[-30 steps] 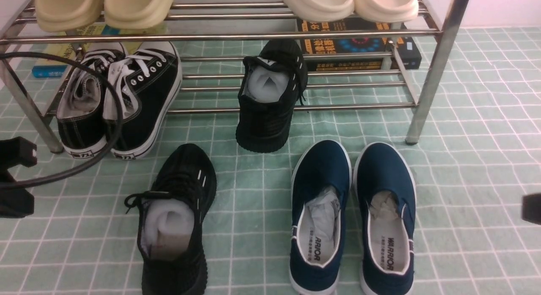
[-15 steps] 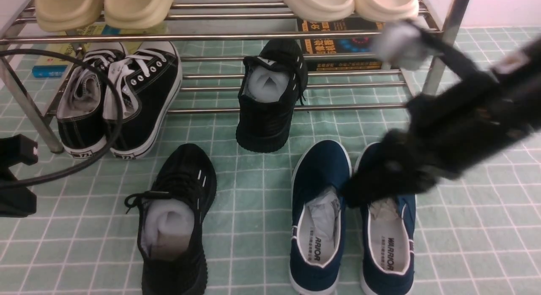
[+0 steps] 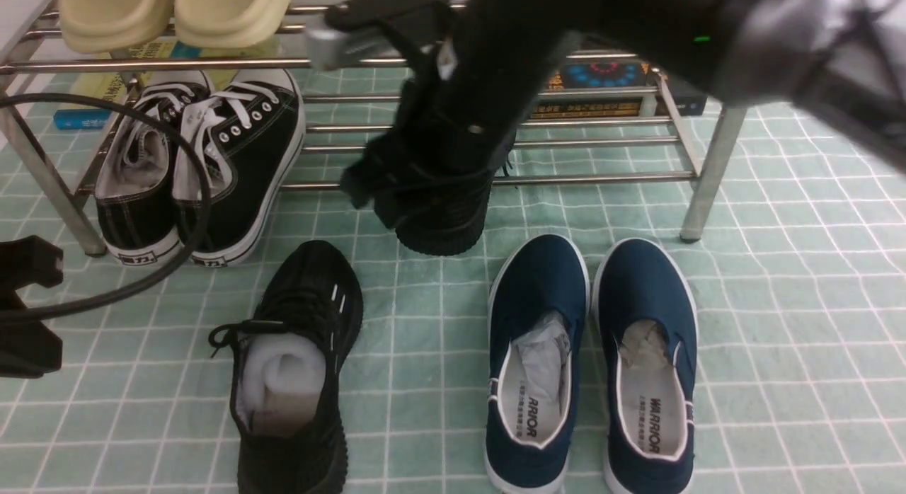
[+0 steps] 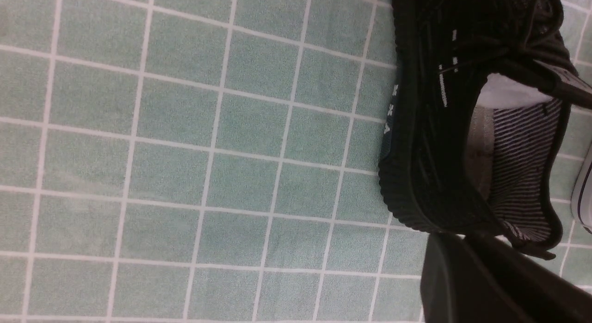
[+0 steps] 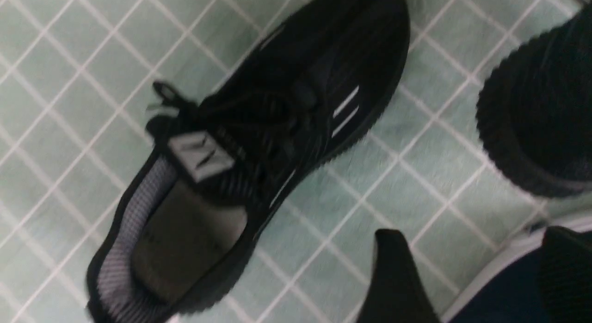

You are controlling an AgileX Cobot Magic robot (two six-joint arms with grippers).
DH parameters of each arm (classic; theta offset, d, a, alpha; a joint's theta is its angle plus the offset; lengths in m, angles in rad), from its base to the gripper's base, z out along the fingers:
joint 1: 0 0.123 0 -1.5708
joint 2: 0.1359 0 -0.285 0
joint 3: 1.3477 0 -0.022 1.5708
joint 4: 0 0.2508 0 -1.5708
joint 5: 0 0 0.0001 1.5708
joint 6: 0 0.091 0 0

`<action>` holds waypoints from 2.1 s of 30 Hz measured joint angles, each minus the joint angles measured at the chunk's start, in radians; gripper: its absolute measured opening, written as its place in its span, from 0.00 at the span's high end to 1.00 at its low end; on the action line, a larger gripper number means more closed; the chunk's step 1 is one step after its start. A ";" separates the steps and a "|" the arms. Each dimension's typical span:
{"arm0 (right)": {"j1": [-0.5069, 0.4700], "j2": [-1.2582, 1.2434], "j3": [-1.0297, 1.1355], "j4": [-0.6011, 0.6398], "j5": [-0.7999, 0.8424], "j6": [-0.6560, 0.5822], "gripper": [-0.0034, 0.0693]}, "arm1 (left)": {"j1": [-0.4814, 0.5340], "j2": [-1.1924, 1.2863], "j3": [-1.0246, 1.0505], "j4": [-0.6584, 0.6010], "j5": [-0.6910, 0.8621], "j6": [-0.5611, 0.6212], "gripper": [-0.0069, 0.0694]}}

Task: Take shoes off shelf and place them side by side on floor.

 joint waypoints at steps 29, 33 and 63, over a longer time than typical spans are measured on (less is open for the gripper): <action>-0.052 0.312 -0.199 -0.242 -0.170 0.254 0.73 | 0.000 0.000 0.000 0.046 -0.037 -0.026 0.77; -0.049 0.295 -0.232 -0.164 -0.032 0.117 0.95 | 0.000 0.000 0.000 0.087 -0.037 -0.026 0.76; 0.139 -0.067 0.152 -0.071 0.094 0.113 0.94 | 0.001 0.000 0.000 0.095 -0.028 -0.077 0.71</action>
